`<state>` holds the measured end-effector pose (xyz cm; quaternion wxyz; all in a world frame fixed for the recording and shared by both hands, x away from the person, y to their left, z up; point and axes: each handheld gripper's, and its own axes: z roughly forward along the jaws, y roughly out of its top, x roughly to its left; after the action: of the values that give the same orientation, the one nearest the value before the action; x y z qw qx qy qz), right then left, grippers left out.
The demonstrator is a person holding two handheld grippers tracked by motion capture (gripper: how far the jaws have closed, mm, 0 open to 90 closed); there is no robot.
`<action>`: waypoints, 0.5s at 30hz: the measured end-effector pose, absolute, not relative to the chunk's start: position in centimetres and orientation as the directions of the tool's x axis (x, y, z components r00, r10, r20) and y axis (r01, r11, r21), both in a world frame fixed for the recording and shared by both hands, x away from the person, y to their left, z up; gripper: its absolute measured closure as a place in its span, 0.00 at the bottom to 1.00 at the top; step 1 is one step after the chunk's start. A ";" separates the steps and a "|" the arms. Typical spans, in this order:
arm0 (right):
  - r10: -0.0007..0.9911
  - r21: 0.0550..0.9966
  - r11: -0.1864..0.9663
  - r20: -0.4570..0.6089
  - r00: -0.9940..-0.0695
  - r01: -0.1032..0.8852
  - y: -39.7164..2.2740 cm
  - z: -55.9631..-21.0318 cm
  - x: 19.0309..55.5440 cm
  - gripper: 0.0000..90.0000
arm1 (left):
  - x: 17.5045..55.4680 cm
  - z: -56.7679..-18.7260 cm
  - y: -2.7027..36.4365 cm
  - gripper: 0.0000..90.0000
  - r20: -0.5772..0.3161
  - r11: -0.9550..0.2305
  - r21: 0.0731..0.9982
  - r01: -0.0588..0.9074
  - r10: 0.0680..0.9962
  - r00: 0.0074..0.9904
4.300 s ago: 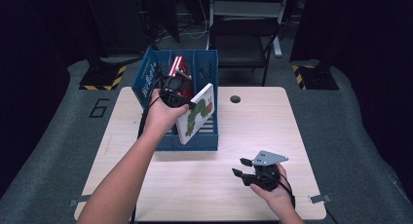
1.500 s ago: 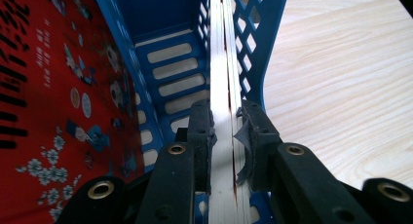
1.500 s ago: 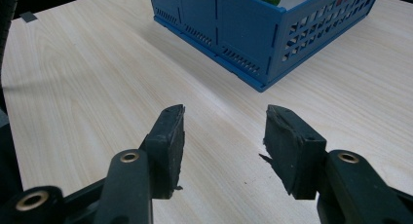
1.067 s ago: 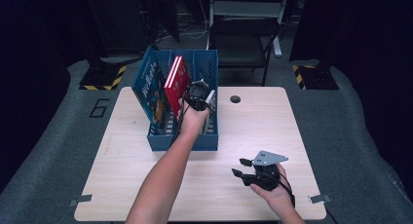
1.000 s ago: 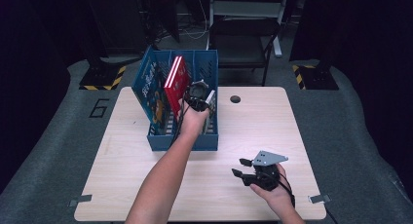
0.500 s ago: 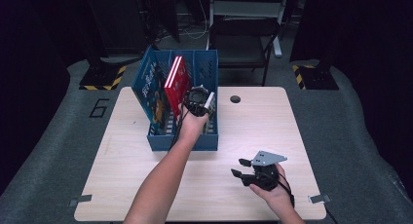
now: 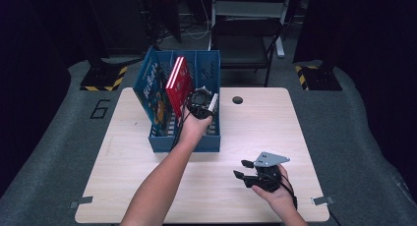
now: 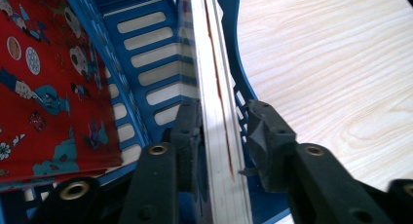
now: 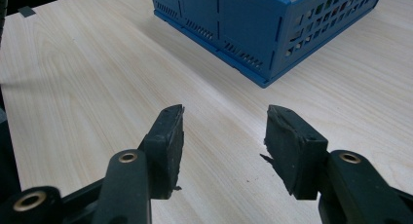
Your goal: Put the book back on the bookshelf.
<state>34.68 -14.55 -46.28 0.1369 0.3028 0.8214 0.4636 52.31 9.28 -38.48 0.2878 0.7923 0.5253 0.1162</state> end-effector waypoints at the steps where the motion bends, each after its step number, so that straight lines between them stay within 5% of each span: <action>1: 0.625 0.844 0.387 0.056 -0.779 0.371 -14.5 -46.3 34.7 0.54 | 52.3 -38.5 9.4 0.71 -0.117 -0.284 0.578 0.765 0.899 0.423; 15: 0.628 0.840 0.385 0.065 -0.776 0.382 -14.5 -46.5 34.8 0.53 | 51.6 -38.3 10.2 0.63 -0.155 -0.265 0.583 0.768 0.892 0.425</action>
<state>34.80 -14.50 -46.51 0.1328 0.3073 0.8216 0.4615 51.65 10.25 -38.26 0.3013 0.7885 0.5263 0.1029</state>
